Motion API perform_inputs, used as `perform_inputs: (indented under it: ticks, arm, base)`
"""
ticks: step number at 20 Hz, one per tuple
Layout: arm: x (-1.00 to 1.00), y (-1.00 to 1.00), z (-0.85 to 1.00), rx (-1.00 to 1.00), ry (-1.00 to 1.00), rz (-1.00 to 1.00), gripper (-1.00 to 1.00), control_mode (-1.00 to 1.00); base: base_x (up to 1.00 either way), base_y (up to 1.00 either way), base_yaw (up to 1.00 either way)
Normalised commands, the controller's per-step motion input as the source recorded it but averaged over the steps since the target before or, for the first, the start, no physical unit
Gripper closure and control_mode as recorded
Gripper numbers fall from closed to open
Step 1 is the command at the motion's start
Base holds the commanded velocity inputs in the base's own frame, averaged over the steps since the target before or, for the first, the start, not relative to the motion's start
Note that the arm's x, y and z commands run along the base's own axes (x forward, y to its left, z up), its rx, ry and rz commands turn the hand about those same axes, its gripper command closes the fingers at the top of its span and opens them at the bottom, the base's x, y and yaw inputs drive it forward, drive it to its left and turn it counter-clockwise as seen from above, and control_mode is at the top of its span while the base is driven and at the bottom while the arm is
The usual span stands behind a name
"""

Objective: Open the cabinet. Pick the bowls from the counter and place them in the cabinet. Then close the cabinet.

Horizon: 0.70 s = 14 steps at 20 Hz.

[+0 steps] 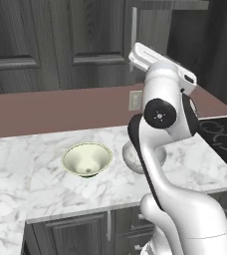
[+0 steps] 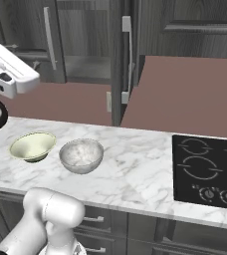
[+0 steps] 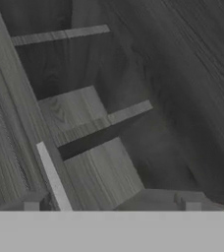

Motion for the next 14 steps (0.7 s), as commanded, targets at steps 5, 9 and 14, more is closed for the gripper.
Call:
perform_inputs:
  ticks: [5, 9, 14]
  arm:
    - [0.15, 0.08, 0.0, -0.14, 0.06, 0.13, -1.0, -1.0]
    - [0.15, 0.0, 0.0, -0.12, 0.08, 0.12, -1.0, -1.0]
    - [0.23, 0.0, -0.02, -0.09, 0.01, 0.04, -1.0, -1.0]
  base:
    - [0.0, 0.0, 0.0]
    - [0.0, 0.0, 0.0]
    - [0.0, 0.0, 0.0]
